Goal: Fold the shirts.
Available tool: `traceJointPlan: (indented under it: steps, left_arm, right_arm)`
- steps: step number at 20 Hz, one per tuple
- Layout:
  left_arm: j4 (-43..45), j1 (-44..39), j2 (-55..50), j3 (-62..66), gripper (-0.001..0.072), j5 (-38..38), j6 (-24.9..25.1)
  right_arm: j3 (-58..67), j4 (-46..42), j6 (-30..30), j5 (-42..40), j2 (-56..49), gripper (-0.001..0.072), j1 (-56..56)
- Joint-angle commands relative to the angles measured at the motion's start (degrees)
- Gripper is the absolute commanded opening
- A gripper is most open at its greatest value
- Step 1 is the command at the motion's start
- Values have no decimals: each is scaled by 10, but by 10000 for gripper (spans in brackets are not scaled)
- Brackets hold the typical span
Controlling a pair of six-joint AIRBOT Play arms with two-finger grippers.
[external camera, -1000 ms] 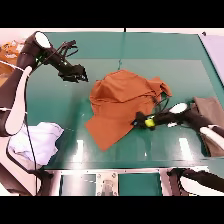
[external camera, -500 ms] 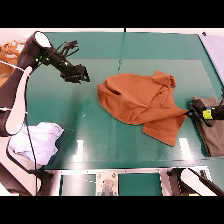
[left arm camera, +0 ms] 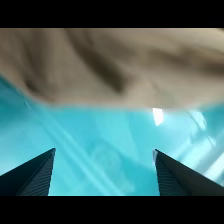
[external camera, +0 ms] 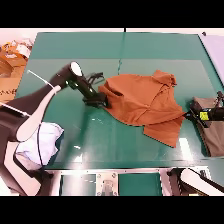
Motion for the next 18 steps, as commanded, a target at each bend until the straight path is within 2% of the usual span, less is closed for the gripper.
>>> traceJointPlan:
  steps: [1, 3, 4, 6, 9, 12, 15, 18]
  left_arm:
    - [-2, -24, -2, -52, 701, 169, -35]
    - [-13, -26, -3, -52, 700, 191, -42]
    - [-16, -30, -4, -52, 593, 189, -40]
    - [-17, -36, -4, -52, 15, 159, -10]
    - [5, -34, 13, -47, 18, 69, -6]
    - [129, -34, 87, -9, 17, -10, -40]
    - [254, -34, 209, 81, 17, -43, -74]
    - [308, -35, 325, 200, 17, -32, -87]
  right_arm:
    - [0, 47, -34, -12, -3, 21, 3]
    - [0, 46, -35, -24, -3, 20, 3]
    - [0, 47, -34, -33, -3, 20, 3]
    - [0, 47, -34, -42, -3, 20, 3]
    - [0, 68, -63, -39, -3, 20, 3]
    - [26, 176, -125, 7, 16, 20, 3]
    - [120, 206, -127, 47, 88, 20, 2]
    - [274, 205, -90, 41, 176, 20, 2]
